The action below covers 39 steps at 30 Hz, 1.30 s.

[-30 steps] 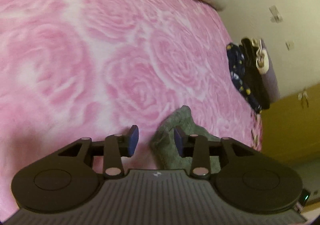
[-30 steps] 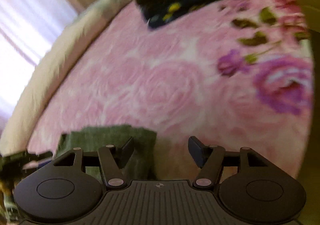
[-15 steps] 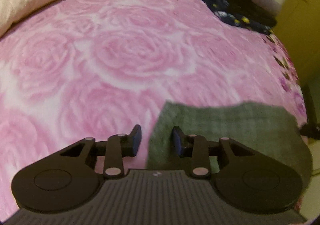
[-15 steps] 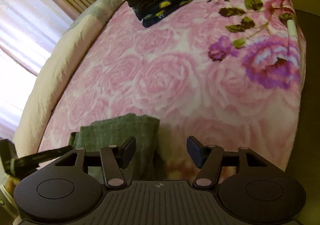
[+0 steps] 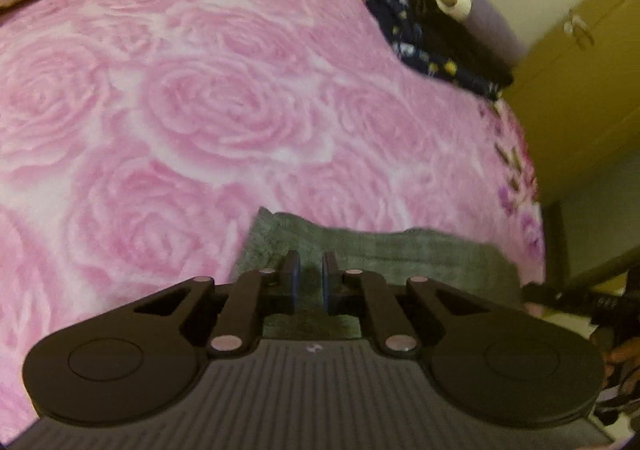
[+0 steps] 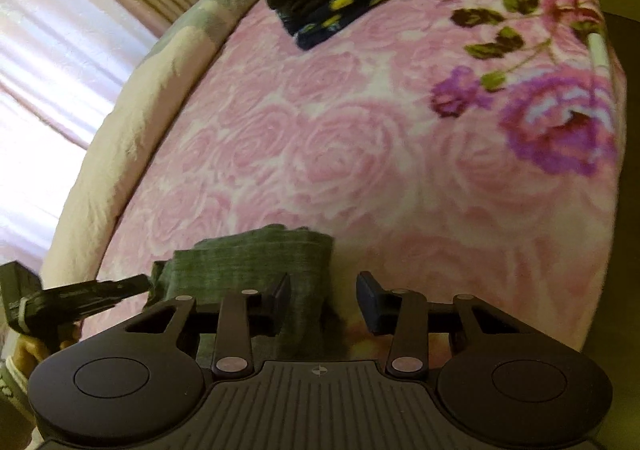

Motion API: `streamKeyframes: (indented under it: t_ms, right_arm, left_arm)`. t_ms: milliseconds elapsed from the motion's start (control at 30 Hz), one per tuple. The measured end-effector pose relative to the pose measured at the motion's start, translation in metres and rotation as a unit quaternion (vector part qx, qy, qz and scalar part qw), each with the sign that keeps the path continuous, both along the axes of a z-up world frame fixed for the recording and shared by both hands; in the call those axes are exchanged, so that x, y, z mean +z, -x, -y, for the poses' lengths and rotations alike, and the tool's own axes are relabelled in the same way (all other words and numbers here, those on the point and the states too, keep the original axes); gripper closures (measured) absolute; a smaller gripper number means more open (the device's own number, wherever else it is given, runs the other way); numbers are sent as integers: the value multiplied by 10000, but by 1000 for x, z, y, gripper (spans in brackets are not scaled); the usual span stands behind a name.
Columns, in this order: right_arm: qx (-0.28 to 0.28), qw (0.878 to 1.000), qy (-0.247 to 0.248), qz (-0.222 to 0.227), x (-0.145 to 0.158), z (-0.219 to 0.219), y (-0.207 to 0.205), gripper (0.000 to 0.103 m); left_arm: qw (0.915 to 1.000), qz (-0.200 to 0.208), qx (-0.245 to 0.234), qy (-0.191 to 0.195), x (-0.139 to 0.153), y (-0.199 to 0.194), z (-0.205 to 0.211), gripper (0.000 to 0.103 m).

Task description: Fold clothes

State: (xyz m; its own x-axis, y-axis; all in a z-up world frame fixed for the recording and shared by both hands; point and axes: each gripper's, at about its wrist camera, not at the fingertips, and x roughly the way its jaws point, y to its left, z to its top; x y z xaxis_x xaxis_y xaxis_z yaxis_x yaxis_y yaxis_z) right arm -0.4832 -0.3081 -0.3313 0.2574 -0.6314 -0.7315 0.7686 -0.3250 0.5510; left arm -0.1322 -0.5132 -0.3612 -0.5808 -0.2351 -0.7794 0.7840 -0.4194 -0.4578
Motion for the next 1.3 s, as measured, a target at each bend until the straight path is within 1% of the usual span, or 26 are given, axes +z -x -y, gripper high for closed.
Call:
streamKeyframes:
  t_ms: [100,167,200,233,267,333,433,533,633,700,833,900,1033,1100,1133,1267,1300]
  right_arm:
    - [26,10000,46,71,-2,4,-1,62]
    - [48,9998,129,127,-2,6,-1,62]
    - [97,9997,173,107,-2,8,-3,74]
    - [158,9997,186,55,-1,10,-5,87]
    - [213,9996,183,0,-1,12,-7,89]
    - [257,9994,240,-50,1,13,-9,89]
    - [304,9990,315,-129,4,13,-13,95]
    - [366,9986,319,-213,3,14,-15,96]
    - [370,9986,309,-234,3,16,-15,96]
    - [345,9988,279,-196,2,17,-15,95]
    - [265,9994,148,-135,-1,18,-13,95]
    - [256,9996,96,-115,-3,19,-13,95]
    - [223,9997,92,-31,-5,18,-12,95]
    - [171,9998,88,10,-6,17,-11,95]
    - [145,9999,86,31,-6,16,-11,95]
    - [41,9999,78,114,-8,14,-8,95]
    - [16,9999,76,134,-8,14,-8,95]
  left_arm:
    - [9998,-20,101,-140,-9,-3,5,95]
    - [9998,-40,68,-183,-12,-3,7,96]
    - [9998,-27,0,-172,-12,-3,7,97]
    - [9999,6,-92,-134,-11,-2,7,100]
    - [9998,43,-174,-89,-10,-1,7,102]
    - [9997,65,-215,-23,-10,-1,6,102]
    - [9998,43,-200,48,-9,-3,6,101]
    - [9989,149,-407,155,-9,2,5,101]
    - [9988,209,-373,243,-7,1,5,100]
    - [9986,249,-351,302,-6,0,6,95]
    - [9983,308,-322,383,-5,-2,7,95]
    - [9982,324,-343,370,-5,-2,7,89]
    - [9985,303,-323,337,-6,-2,8,85]
    - [9989,249,-291,268,-8,-1,9,77]
    - [9991,218,-277,228,-10,0,9,77]
    - [9997,112,-202,109,-14,1,13,80]
    - [9998,91,-177,80,-15,0,15,90]
